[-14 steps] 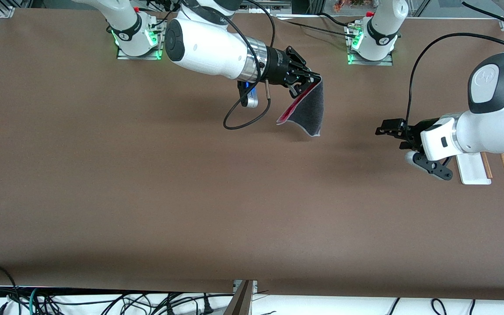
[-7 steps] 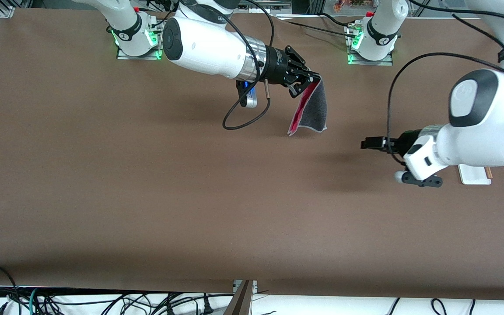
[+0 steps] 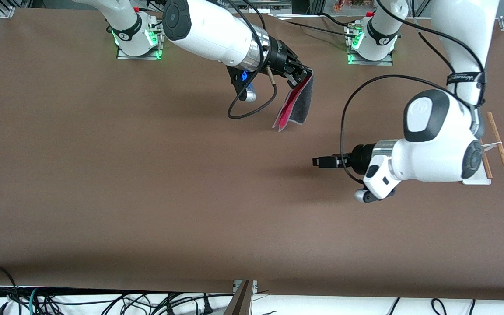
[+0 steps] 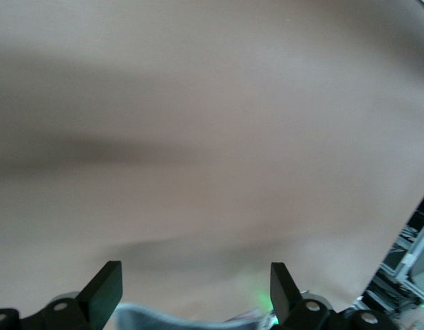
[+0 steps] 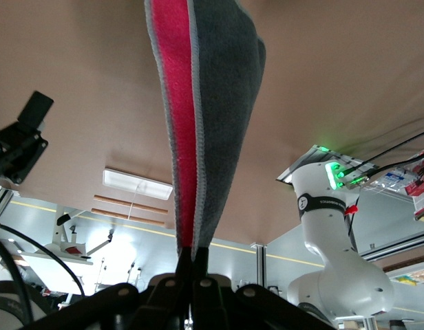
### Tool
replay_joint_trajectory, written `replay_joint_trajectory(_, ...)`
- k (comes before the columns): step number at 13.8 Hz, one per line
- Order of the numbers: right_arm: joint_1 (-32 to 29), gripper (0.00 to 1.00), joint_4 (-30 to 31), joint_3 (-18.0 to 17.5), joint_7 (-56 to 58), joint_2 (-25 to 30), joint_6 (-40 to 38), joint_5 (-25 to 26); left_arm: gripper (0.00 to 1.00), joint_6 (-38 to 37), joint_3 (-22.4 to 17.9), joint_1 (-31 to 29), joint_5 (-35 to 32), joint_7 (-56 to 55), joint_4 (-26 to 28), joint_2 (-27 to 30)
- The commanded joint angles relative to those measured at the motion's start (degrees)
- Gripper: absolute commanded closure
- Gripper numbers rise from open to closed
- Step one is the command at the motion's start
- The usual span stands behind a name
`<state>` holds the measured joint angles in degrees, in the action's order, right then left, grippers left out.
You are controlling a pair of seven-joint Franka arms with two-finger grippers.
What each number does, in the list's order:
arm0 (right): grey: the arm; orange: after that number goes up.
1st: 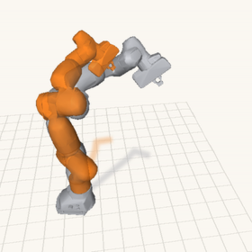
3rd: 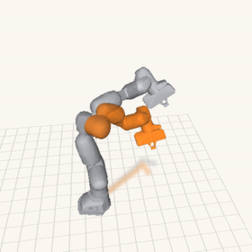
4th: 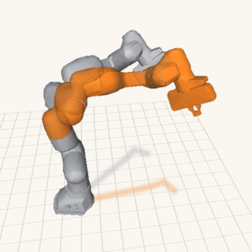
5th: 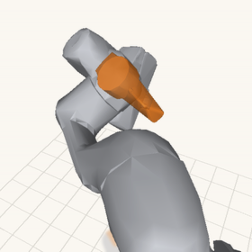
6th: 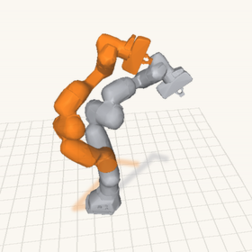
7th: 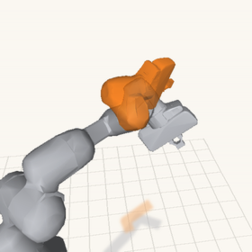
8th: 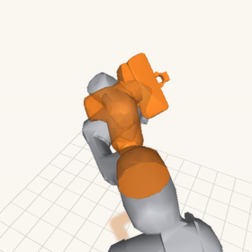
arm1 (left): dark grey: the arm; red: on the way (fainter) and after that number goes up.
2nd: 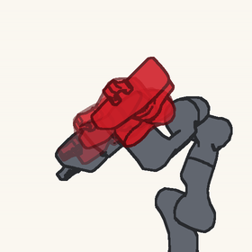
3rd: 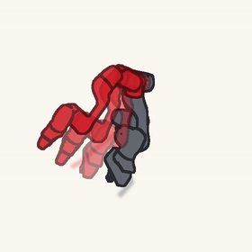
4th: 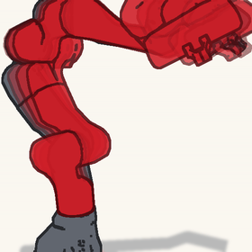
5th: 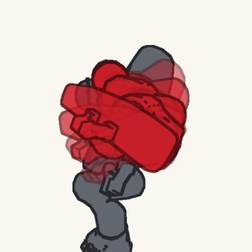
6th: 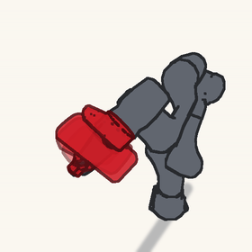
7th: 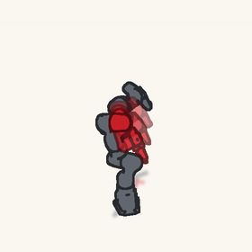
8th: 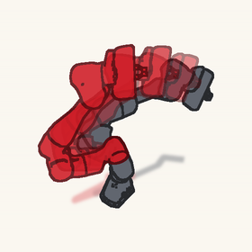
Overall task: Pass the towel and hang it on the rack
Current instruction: 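Move the left gripper toward the hanging towel held by the right gripper, then grasp the towel's hanging end with the left gripper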
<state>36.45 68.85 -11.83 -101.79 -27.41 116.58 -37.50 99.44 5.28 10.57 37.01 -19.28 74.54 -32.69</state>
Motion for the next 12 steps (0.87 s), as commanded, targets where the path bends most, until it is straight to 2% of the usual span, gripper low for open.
replay_joint_trajectory(1,0.3,1.00,-2.2,-0.2,0.7,-1.0,-1.7,2.0,0.16,-0.6,-0.4,1.9,4.3,-0.6,-1.3,-1.2)
replay_joint_trajectory(2,0.4,1.00,-2.2,-0.2,0.8,-1.0,-2.2,2.1,0.23,-3.0,0.3,2.5,5.0,-1.1,-1.2,-1.1)
replay_joint_trajectory(5,0.5,1.00,-2.3,-0.3,0.8,-1.0,-3.1,3.1,0.25,-12.4,0.4,2.5,4.6,-0.2,-0.5,-1.2)
replay_joint_trajectory(6,0.5,1.00,-2.2,-0.3,0.7,-1.0,-3.2,3.2,0.33,-12.7,0.4,2.8,4.7,-0.2,0.7,-1.2)
replay_joint_trajectory(7,0.7,1.00,-2.2,-0.3,0.7,-1.0,-3.2,3.2,0.34,-13.0,0.5,2.9,4.6,-0.3,0.9,-1.1)
replay_joint_trajectory(9,1.1,1.00,-2.2,-0.3,0.6,-1.0,-3.3,3.4,0.44,-14.1,0.4,1.7,4.1,-0.2,0.9,-1.1)
replay_joint_trajectory(11,1.7,1.00,-2.2,-0.3,0.6,-1.0,-3.3,4.1,0.70,-14.1,0.4,2.3,4.1,0.6,1.4,-1.9)
replay_joint_trajectory(12,1.9,1.00,-2.2,-0.2,0.7,-1.0,-3.3,4.2,0.76,-14.0,0.5,3.7,4.3,0.2,1.5,-2.2)
